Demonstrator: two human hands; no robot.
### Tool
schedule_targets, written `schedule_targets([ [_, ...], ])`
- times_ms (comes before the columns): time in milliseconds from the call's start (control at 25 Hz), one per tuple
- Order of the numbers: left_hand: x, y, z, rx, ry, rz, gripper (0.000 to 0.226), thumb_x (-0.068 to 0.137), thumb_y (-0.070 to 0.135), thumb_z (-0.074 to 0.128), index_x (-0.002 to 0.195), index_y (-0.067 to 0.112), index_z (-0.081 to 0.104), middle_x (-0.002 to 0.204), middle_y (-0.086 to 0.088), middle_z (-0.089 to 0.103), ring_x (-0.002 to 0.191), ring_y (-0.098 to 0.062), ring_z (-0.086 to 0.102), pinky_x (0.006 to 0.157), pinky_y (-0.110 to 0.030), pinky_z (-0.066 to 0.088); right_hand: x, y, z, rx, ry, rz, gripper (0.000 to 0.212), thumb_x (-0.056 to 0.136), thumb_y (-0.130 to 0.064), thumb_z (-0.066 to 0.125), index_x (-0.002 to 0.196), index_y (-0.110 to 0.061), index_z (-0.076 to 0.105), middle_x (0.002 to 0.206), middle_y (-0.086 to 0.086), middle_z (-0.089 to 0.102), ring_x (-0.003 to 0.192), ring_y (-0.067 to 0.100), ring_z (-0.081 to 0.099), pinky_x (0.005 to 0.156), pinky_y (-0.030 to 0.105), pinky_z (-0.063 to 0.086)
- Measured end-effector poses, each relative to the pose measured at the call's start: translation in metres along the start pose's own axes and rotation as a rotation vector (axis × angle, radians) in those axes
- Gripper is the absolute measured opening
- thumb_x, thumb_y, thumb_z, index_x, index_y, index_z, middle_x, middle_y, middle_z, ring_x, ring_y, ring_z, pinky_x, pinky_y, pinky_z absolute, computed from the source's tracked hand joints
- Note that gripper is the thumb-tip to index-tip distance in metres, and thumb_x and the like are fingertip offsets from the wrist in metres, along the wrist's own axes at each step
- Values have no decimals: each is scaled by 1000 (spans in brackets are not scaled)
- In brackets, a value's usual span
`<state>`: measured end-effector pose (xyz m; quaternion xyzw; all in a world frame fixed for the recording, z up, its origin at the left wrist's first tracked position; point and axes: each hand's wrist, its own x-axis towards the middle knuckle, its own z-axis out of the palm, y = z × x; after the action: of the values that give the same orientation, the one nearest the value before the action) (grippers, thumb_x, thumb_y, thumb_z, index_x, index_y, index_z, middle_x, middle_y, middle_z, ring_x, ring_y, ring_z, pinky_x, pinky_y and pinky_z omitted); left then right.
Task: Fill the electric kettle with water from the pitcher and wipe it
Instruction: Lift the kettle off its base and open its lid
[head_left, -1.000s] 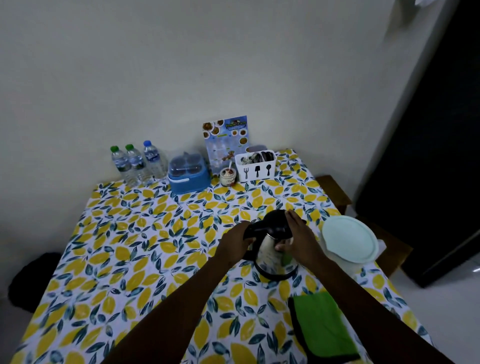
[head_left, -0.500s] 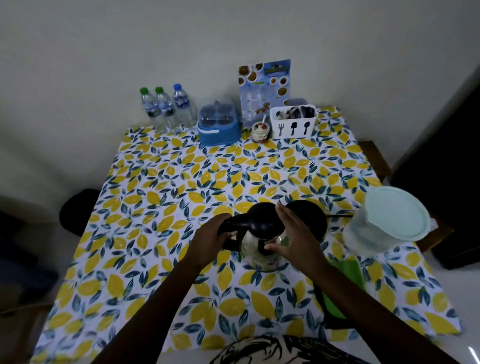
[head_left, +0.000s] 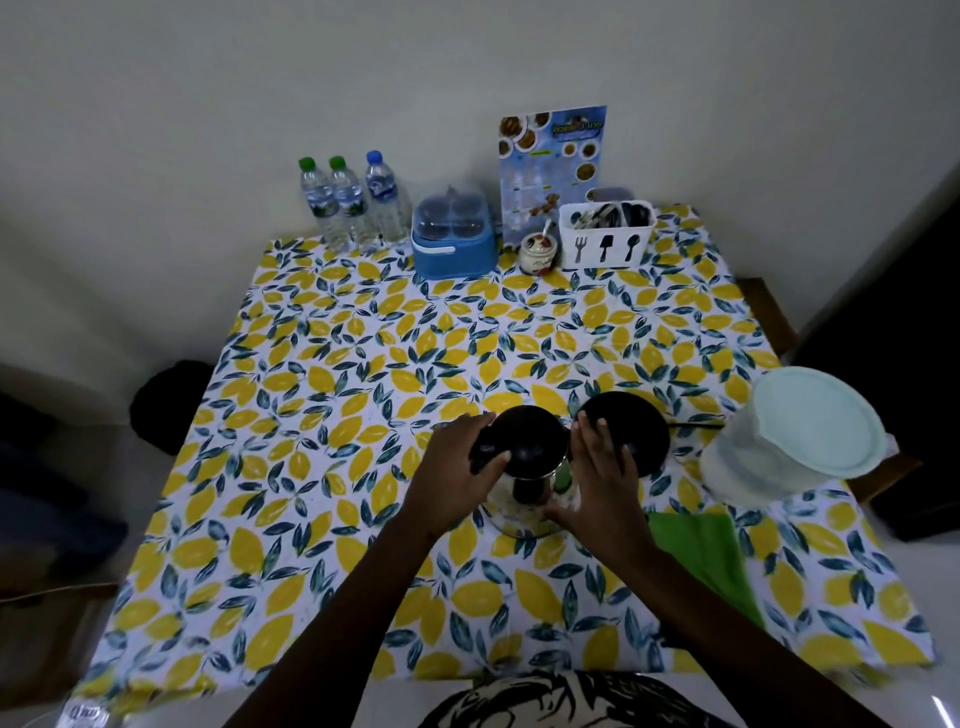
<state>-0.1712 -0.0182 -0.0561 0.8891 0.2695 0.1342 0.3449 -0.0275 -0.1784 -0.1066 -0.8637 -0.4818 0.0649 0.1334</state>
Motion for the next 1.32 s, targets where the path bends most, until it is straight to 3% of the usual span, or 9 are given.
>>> schedule_targets([
  [160, 17, 25, 18, 251, 47, -71, 78, 80, 73, 46, 138, 20, 42, 132, -4, 59, 122, -24, 54, 103, -51, 42, -1, 6, 0, -66, -44, -10, 102, 78, -79, 31, 151, -9, 20, 161, 8, 21, 147, 26, 15, 108, 57, 35],
  [320, 21, 30, 25, 333, 58, -80, 76, 83, 66, 40, 139, 14, 43, 132, -8, 60, 117, -29, 58, 99, -48, 45, 2, 7, 2, -31, -31, -30, 103, 78, -79, 37, 152, -11, 14, 160, 8, 23, 147, 23, 13, 110, 56, 31],
  [480, 14, 33, 10, -63, 136, -48, 48, 95, 43, 33, 134, 18, 46, 120, -5, 65, 105, -23, 63, 81, -30, 48, 0, 7, 2, 35, -17, -48, 102, 79, -79, 37, 153, -13, 11, 162, 7, 17, 149, 22, 9, 115, 54, 20],
  [640, -9, 31, 0, -547, 274, -232, 39, 104, 28, 31, 140, 19, 44, 141, -1, 50, 126, -12, 47, 105, -32, 39, -2, 9, 2, 25, -18, -56, 101, 78, -83, 30, 154, -20, 5, 163, 4, 11, 150, 23, 6, 116, 52, 10],
  [840, -28, 18, -7, -805, 485, -469, 70, 94, 62, 32, 135, 8, 48, 141, -21, 50, 132, -32, 48, 112, -54, 37, -1, 11, 2, 81, 20, -91, 103, 75, -84, 32, 154, -24, 8, 163, 3, 10, 150, 21, 2, 117, 51, 5],
  [920, -34, 20, -8, -665, 515, -425, 71, 90, 65, 36, 136, 12, 45, 139, -17, 52, 129, -31, 50, 109, -51, 42, -1, 11, 4, 90, 41, -100, 103, 75, -81, 40, 154, -26, 5, 164, 1, 8, 150, 19, 1, 117, 51, 5],
  [1000, -35, 23, -10, -446, 550, -406, 55, 97, 48, 40, 143, 18, 38, 147, -11, 46, 135, -28, 44, 110, -47, 40, 1, 11, 3, 103, 38, -109, 103, 77, -72, 53, 155, -26, 5, 164, 0, 5, 150, 19, -2, 119, 53, 6],
  [1160, -23, 23, -13, 258, 512, -179, 51, 100, 37, 28, 142, 9, 39, 155, -12, 33, 147, -32, 20, 119, -50, 15, -2, 22, -4, 135, 72, -133, 96, 81, -65, 54, 153, -26, 4, 162, -5, 2, 149, 14, -6, 120, 54, 8],
  [1320, -3, 59, 11, 353, 314, 94, 50, 98, 36, 27, 142, 15, 41, 155, -7, 35, 148, -27, 19, 121, -49, 13, -17, 46, -22, 169, 212, -72, 84, 88, -60, 47, 154, -22, 11, 163, -4, 8, 149, 11, -4, 120, 48, 9],
])
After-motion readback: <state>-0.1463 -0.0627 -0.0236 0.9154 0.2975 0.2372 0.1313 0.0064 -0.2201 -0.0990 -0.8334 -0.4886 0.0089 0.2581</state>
